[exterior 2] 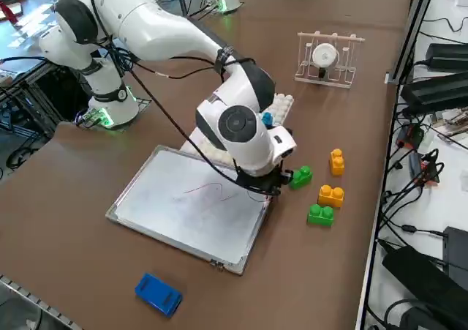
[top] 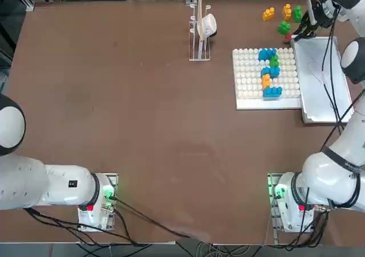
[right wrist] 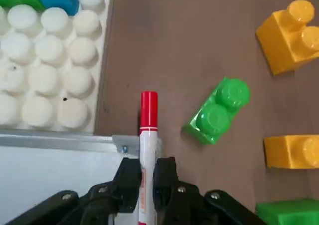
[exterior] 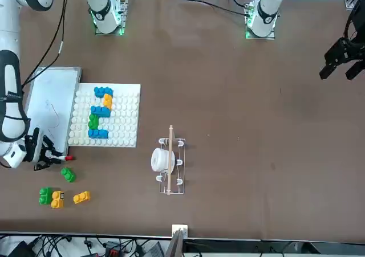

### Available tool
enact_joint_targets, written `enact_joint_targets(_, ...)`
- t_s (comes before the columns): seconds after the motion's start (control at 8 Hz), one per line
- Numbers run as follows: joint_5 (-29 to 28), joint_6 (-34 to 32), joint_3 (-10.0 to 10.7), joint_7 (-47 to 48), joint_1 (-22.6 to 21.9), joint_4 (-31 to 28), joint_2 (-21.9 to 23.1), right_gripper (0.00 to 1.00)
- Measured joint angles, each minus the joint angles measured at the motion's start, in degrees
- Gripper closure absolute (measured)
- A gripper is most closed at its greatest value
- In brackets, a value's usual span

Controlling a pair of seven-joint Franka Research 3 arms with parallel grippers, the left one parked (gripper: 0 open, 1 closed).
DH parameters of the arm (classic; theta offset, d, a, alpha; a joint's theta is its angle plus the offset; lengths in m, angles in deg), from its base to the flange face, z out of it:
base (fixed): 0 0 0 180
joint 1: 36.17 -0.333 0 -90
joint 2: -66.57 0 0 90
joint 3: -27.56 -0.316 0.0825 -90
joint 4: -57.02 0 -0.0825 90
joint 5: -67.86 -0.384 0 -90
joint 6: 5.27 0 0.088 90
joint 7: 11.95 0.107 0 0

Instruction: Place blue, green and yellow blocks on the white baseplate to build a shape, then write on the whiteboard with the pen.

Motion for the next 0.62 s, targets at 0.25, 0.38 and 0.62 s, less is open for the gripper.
enact_joint_targets(0.25,0.00,-0.10,0.10,0.00,0.29,-0.19,0.07,0.82)
enact_joint_targets(0.38,0.00,-0.35,0.14,0.00,0.41,-0.35,0.18,0.82)
enact_joint_targets(0.62,-0.08,-0.47,0.19,0.08,0.73,-1.52,1.00,0.82)
